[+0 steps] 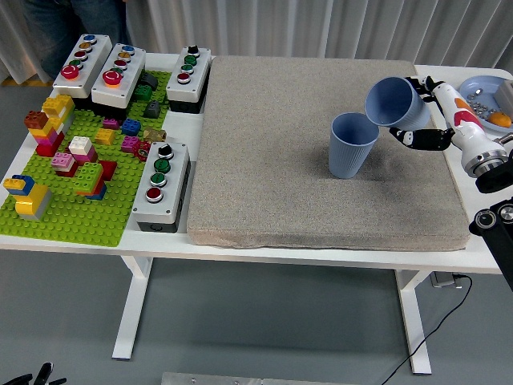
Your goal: Pick cup pour cup place
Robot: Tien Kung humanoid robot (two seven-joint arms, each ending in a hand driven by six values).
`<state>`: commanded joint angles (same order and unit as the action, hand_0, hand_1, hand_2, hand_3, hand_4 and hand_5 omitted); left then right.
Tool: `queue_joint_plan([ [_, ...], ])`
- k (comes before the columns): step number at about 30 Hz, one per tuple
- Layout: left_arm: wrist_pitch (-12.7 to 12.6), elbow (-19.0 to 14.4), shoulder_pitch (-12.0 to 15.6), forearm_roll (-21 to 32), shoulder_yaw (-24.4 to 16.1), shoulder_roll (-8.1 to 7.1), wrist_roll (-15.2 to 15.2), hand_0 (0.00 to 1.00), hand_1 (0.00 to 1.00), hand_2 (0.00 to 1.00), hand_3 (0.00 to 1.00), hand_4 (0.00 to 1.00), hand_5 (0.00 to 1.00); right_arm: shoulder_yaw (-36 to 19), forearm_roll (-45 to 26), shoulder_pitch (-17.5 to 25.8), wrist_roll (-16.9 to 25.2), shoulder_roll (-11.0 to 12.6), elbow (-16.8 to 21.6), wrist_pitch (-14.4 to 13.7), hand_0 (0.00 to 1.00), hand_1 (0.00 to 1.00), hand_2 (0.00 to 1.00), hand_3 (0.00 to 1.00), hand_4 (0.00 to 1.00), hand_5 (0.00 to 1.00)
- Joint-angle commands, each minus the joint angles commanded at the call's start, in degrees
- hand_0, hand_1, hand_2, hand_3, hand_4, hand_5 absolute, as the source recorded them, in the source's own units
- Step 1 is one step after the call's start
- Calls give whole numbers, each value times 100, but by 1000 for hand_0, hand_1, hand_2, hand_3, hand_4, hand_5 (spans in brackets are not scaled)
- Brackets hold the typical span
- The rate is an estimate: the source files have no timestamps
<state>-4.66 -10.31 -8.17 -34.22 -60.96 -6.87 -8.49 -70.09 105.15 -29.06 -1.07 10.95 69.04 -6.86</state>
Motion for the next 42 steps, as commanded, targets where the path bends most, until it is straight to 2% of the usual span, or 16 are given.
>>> queue_joint_plan([
  [17,0,0,3,0,5,-2,0,719,656,732,654,480,976,131,519,-6,61,53,67,-216,785,605,498,595,582,2],
  [28,0,0,18,-23,-5,-6,-5,719,655,732,655,481,975,306,796,-2,73,103,54,-480,791,606,497,590,571,2],
  [42,-3,0,-10,-43,-34,-9,-3,719,655,732,654,482,974,659,862,-126,113,317,-64,-689,796,605,495,584,561,2],
])
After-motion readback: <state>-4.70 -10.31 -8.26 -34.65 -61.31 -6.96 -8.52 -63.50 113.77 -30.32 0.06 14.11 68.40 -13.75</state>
